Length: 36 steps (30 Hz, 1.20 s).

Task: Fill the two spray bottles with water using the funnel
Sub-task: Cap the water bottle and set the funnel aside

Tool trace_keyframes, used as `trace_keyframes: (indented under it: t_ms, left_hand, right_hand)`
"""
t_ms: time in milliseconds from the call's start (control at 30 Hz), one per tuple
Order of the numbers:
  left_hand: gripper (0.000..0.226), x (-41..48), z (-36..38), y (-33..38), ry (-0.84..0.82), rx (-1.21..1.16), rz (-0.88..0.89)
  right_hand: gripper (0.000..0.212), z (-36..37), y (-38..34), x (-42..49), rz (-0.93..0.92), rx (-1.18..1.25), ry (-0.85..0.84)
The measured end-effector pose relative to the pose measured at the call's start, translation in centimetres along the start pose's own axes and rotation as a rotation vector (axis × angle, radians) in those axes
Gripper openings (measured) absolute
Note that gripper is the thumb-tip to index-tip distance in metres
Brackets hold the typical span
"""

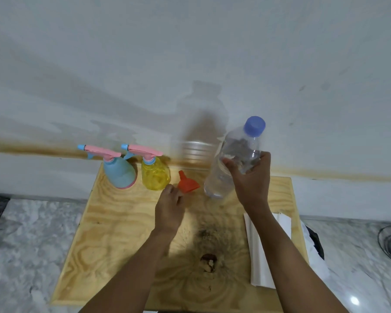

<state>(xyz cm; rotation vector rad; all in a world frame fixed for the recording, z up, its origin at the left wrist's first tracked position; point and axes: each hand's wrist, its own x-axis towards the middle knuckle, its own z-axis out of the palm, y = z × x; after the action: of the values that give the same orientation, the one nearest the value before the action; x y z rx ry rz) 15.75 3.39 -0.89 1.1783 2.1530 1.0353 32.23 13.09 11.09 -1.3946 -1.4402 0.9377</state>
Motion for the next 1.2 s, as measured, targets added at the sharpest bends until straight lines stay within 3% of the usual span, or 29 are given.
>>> trace_keyframes:
  t_ms: [133, 267, 433, 567, 733, 1000, 1200]
  left_hand:
    - [0.016, 1.8, 1.5, -0.6, -0.075, 0.089, -0.009]
    - [0.013, 3.5, 2.5, -0.8, -0.049, 0.112, -0.030]
    - [0.014, 4.1, 3.1, -2.8, -0.054, 0.324, 0.098]
    - [0.011, 3.7, 2.9, -3.1, -0.077, 0.305, 0.070]
    - [0.027, 3.4, 3.1, -2.6, -0.044, 0.286, 0.019]
    - [0.015, 3.5, 3.4, -2.3, -0.055, 0.307, -0.027]
    - [0.028, 2.4, 2.9, -2.4, -0.097, 0.342, -0.003]
  right_hand:
    - [0.058, 0.7, -0.4, 0.8, -0.001, 0.010, 0.034]
    - [0.058, 1.7, -0.4, 1.2, 0.024, 0.025, 0.028]
    - [0.059, 2.8, -0.1, 1.2, 0.043, 0.051, 0.030]
    - [0.059, 3.3, 0.1, 1.2, 0.046, 0.044, -0.001]
    - [0.059, 3.1, 0.0, 1.6, 0.029, 0.002, -0.041]
    - [0.057, 2.3, 0.1, 1.9, 0.015, -0.025, -0.059]
    - [0.063, 1.1, 0.0, 2.6, -0.015, -0.071, -0.189]
